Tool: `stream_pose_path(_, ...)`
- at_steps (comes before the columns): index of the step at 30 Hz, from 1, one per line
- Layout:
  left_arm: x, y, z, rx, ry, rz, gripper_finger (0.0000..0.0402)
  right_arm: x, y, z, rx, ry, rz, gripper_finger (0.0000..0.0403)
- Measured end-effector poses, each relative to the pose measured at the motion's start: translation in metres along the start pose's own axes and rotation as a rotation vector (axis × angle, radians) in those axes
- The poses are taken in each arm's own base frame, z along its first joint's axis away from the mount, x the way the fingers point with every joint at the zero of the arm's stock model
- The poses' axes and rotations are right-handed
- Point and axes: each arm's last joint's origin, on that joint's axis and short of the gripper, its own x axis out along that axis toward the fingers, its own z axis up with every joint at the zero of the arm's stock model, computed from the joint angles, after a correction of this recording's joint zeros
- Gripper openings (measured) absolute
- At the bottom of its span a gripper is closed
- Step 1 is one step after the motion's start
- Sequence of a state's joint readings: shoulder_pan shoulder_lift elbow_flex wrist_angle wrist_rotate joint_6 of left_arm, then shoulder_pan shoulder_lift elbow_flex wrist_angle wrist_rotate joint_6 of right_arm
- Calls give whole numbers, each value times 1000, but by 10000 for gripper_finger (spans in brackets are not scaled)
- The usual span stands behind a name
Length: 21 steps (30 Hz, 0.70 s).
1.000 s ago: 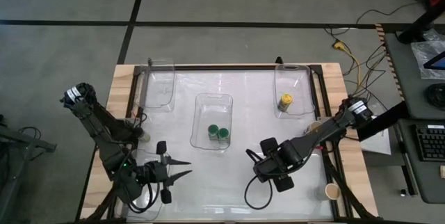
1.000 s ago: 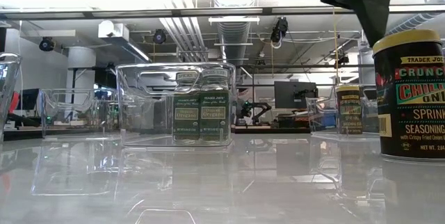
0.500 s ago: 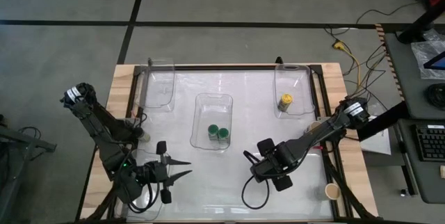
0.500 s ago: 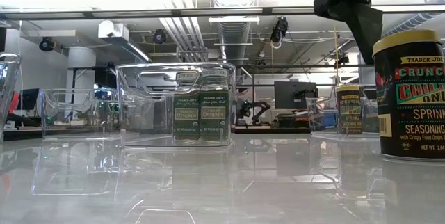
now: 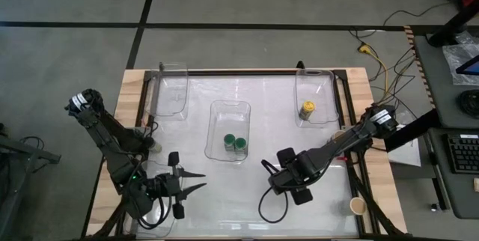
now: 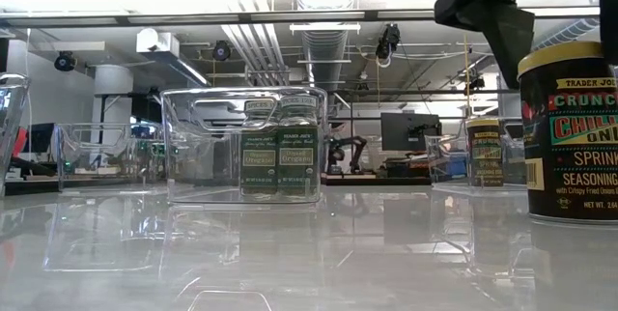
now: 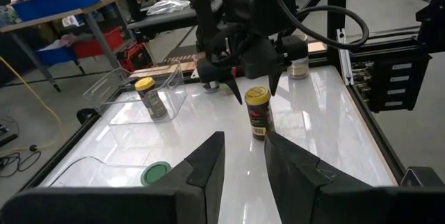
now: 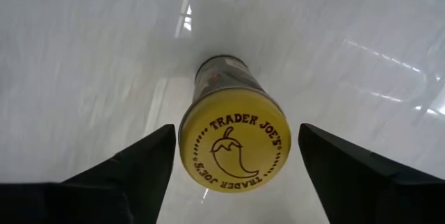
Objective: Sort spices by type
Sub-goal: Put the yellow seasoning bottle into the top right transparent bin
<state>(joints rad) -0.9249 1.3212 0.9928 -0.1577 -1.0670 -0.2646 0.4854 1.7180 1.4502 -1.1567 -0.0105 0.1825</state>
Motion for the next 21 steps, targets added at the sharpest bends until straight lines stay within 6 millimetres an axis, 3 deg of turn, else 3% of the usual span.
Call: stream_pose_path(21, 0, 0, 0, -3, 0, -1, 88, 5, 0, -1, 12, -2, -3, 267)
